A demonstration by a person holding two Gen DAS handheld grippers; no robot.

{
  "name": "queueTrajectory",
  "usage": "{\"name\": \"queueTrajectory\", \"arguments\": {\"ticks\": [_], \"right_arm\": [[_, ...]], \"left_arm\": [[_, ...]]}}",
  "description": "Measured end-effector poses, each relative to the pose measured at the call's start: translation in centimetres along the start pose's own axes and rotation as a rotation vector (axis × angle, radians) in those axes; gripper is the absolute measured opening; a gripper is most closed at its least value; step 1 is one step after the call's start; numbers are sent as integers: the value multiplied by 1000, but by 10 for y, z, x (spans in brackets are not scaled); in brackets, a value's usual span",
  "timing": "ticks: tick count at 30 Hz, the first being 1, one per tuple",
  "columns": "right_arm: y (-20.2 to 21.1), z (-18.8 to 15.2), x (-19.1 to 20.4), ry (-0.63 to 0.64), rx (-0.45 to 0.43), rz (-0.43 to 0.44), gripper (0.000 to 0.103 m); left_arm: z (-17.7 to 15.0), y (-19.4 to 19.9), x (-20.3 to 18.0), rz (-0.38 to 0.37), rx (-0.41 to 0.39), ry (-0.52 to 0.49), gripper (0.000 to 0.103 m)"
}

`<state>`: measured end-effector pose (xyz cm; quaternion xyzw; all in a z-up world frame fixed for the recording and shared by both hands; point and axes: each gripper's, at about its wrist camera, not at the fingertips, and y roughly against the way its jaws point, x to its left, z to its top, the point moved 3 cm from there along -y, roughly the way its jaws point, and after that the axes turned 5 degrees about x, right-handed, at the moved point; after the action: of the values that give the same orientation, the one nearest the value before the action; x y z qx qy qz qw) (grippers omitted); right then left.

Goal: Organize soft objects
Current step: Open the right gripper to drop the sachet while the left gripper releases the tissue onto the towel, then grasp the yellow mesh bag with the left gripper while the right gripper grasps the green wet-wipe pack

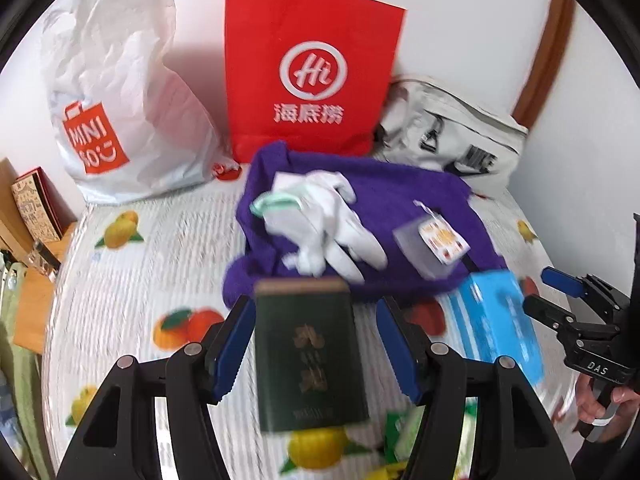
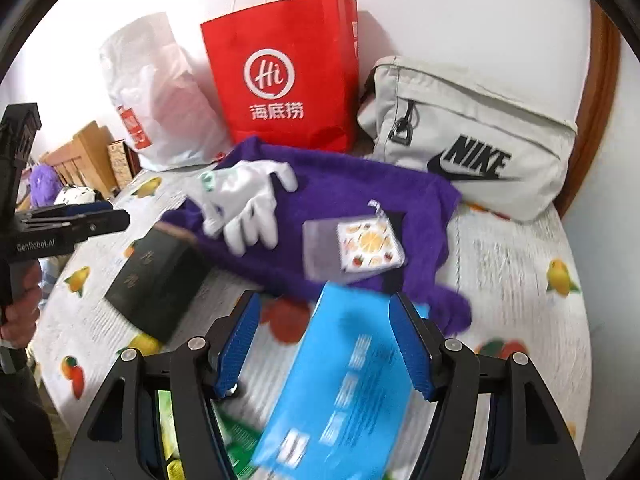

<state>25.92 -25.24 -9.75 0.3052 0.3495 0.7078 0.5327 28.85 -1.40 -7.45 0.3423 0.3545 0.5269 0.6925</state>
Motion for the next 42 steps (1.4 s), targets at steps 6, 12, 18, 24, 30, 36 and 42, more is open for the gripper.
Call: {"name": "queueTrajectory", "arguments": {"ticks": [6,12,18,24,30,36,42], "right_arm": [[14,-42,15,-23,21,53,66],[13,-80,45,9,60,133,66],[4,-105,72,60,87,148,66],[0,-112,88,70,59,164,74],[-20,-116,99,63,87,131,80],[-38,-119,106,64,88,105,80],[-48,-116,105,33,79,119,77]], "left_arm": [[-44,5,-17,-24,48,-30,61],[-87,5,-20,-27,80,-25,61],[-118,8,-14,-42,89,-4,61],[-139,3,-8,-94,105,19,61],[-154,-4,1,-132,110,51,61],[-163,-13,10,-136,132,58,61],[-168,-17,15,-151,140,74,61]]}}
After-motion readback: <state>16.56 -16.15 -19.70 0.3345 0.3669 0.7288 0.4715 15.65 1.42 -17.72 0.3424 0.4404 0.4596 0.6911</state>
